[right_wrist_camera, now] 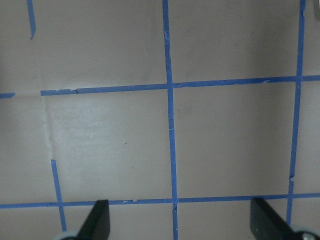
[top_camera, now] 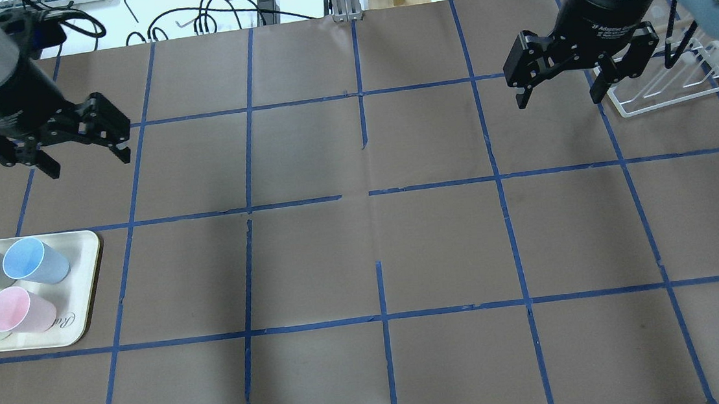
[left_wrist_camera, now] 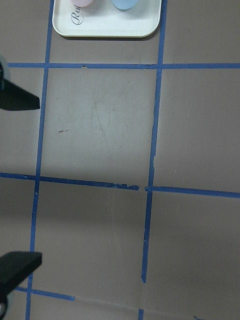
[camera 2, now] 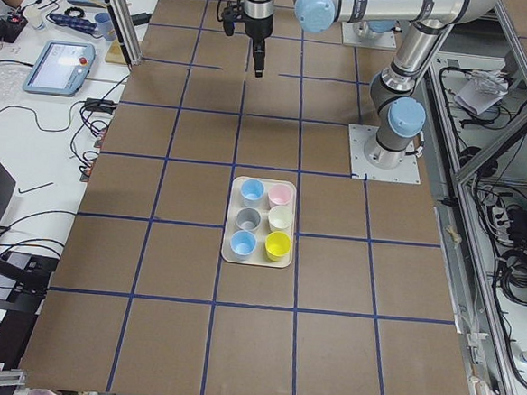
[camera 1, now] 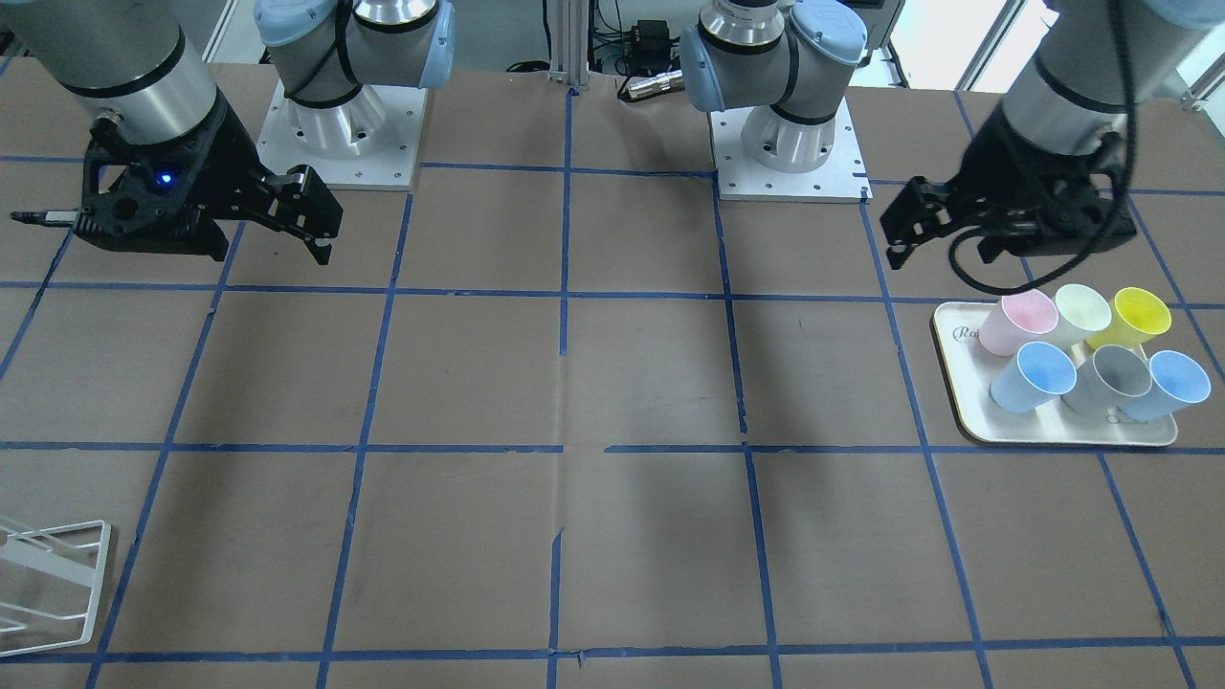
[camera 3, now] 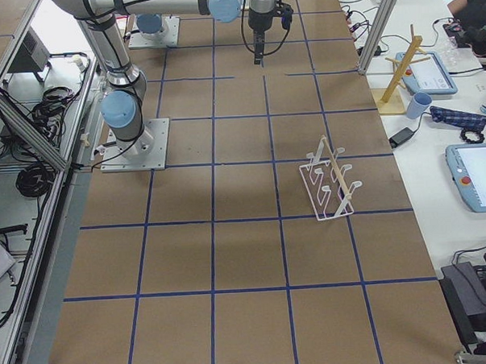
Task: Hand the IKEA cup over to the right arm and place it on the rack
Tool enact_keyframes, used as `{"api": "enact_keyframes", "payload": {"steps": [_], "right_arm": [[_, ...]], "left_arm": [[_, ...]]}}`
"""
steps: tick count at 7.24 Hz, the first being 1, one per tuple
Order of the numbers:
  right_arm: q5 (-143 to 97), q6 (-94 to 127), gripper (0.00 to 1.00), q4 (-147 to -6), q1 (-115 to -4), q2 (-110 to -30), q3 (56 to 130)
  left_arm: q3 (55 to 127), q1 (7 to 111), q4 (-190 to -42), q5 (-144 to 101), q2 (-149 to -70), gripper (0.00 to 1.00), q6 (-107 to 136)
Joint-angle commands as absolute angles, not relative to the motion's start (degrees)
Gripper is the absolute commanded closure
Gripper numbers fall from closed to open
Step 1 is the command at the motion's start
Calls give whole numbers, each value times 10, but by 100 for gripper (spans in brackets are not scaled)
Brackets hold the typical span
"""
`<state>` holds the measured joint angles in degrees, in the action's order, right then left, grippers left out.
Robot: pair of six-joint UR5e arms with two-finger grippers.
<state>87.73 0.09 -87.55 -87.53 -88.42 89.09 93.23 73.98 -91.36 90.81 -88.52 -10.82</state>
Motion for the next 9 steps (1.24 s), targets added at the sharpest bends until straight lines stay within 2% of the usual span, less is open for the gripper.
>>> {"api": "enact_keyframes", "payload": {"steps": [1, 3, 4, 7, 9], "right_arm": [[869, 0, 0, -872, -876, -886, 886], [860, 7, 0, -874, -875, -884, 886], [856, 0, 0, -875, -875, -884, 884], [601, 2, 0, -872, -872, -879, 892], [448, 5, 0, -867, -861, -878, 907]], "left_arm": [[978, 557, -902, 907, -885, 0, -301], [1017, 407, -773, 904, -933, 0, -502], [1022, 370, -693, 902, -969, 0, -569], [1007, 248, -646, 847, -1073, 0, -668], [983, 229, -642, 850, -1109, 0, -689]]}}
